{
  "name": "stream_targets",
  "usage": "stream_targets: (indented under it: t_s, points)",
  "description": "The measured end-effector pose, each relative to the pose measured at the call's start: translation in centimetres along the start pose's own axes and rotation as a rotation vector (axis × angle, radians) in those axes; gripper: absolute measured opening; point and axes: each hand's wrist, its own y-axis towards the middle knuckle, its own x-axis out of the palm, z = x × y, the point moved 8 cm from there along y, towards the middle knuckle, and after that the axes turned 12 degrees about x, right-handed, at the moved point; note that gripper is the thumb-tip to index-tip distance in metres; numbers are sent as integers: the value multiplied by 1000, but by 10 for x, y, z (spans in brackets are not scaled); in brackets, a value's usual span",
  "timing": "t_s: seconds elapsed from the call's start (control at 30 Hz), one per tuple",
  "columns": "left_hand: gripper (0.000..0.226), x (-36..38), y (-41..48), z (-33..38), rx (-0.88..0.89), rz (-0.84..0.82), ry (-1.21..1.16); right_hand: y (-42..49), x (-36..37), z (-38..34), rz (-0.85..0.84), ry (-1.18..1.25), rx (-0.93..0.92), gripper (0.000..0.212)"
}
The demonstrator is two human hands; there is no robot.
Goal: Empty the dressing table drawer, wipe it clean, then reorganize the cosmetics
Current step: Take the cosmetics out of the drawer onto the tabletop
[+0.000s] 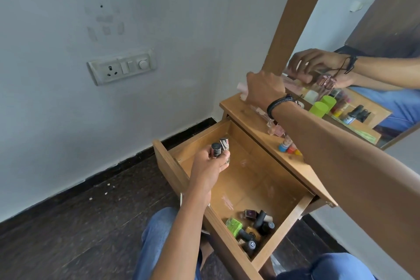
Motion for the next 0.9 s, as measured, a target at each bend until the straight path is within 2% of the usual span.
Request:
stream_targets:
  t_s: [0.13, 0.37, 0.47, 0.6, 0.67, 0.77, 0.9]
  points:
    - [19, -1, 0, -1, 3, 3, -2, -2, 15, 5, -63, -12, 2, 26]
    - [15, -1, 3, -5, -4, -3, 25, 1, 16, 14, -19, -17, 54, 22]
    - [17, -2, 3, -7, -14, 4, 38, 3, 18, 17, -32, 17, 62, 29]
    - [17, -2, 3, -7, -21, 6, 48, 3, 22, 20, -98, 51, 64, 52]
    - [17, -2, 3, -6, -21, 4, 54, 2, 22, 19, -98, 65, 57, 55]
    - [16, -2, 3, -5, -26, 5, 38, 1, 14, 19, -53, 85, 47, 50]
    - [26, -1, 4, -2, -45, 8, 10, -6, -1, 11, 100, 14, -7, 36]
